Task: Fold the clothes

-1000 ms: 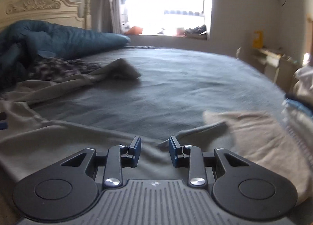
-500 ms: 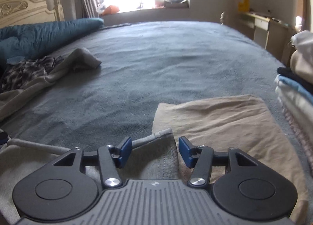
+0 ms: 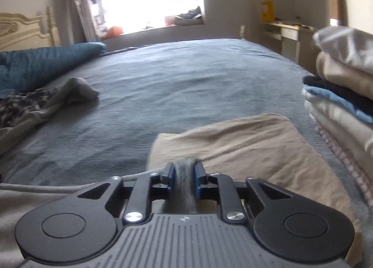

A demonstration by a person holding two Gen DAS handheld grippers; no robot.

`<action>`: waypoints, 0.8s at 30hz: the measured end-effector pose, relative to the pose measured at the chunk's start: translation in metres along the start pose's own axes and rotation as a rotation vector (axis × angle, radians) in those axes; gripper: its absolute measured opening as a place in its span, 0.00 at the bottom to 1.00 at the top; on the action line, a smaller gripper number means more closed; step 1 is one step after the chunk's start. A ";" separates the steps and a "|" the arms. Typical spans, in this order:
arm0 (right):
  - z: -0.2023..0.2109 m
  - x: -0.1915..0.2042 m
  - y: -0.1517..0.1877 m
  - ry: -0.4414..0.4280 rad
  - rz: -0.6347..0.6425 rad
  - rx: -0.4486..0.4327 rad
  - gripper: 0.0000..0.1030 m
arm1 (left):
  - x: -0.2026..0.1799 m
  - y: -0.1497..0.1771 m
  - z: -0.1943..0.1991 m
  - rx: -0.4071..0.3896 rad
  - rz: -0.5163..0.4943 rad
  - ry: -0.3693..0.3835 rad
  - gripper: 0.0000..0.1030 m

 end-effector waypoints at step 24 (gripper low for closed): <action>0.117 -0.046 0.147 -0.319 -0.346 0.094 0.08 | 0.006 -0.002 0.027 -0.029 0.029 -0.107 0.42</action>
Point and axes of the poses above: each gripper's, at about its wrist camera, not at the fingertips, and z roughly against the way its jaws point, x to its left, y to its underside, the point moved 7 cm from there along -z, roughly the way its jaws point, and after that the axes turned 6 degrees about x, right-handed, at the moved point
